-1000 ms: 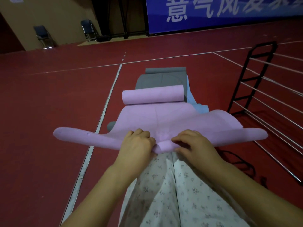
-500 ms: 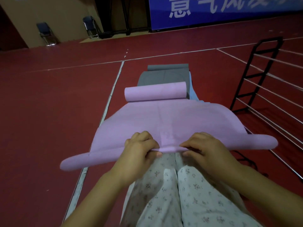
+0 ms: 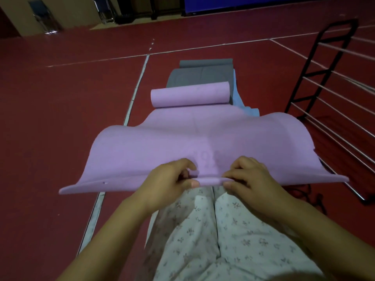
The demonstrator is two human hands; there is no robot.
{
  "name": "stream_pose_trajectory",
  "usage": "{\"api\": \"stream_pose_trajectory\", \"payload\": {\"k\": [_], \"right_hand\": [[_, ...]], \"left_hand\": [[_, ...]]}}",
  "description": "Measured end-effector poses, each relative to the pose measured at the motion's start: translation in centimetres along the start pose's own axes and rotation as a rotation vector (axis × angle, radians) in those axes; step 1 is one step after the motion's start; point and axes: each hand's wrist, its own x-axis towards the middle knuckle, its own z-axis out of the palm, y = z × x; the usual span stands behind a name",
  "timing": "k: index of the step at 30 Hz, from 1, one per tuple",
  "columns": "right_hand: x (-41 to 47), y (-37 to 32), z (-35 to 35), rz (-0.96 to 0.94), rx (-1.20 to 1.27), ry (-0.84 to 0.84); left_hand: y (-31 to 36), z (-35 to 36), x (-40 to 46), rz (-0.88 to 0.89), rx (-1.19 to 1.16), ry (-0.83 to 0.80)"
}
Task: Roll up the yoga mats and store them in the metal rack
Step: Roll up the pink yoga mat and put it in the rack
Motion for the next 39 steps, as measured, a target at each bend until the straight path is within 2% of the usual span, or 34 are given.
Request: {"api": "stream_pose_trajectory", "payload": {"k": [5,9,12,17,20,25,29,31,34,35,37,39], "right_hand": [[1.3,0.2,-0.9,0.031,0.082,-0.075],[2.1,0.2,-1.4,0.135,0.200,-0.065],[2.4,0.1,-1.4,0.150,0.213,-0.065],[3.1,0.4,-1.4,0.109,0.135,-0.052],[3.7,0.5,-1.4,0.104,0.101,-0.046],[5.7,0.2,-2.1,0.218,0.060,-0.189],[6.0,0.3,-2.1,0.239,0.040,-0.216],[5.2,0.2,-1.6,0.175,-0.022,-0.122],[3.1,0.8,0.3,-0.211,-0.366,0.236],[2.3,0.9,0.7,-0.286,-0.441,0.321],[1.1,1.2,0.9,-0.334,-0.549,0.398],[0.5,1.1,0.9,-0.303,-0.661,0.397]], "left_hand": [[-0.1,-0.6,1.1,-0.073,-0.040,-0.035],[-0.6,-0.6,1.5,-0.101,-0.077,-0.008],[-1.1,-0.4,1.7,-0.019,0.024,0.072],[-0.9,-0.2,2.3,0.023,0.146,0.135],[-1.0,0.0,2.5,0.146,0.211,0.178],[-1.8,-0.4,2.7,0.324,0.285,0.135],[-2.0,-0.4,2.5,0.422,0.385,0.080],[-1.9,-0.5,2.8,0.421,0.433,0.048],[-2.0,-0.5,3.2,0.389,0.420,0.049],[-2.0,-0.5,3.3,0.378,0.412,0.045],[-2.0,-0.4,3.3,0.339,0.385,0.026],[-2.1,-0.4,3.2,0.302,0.354,0.019]]}}
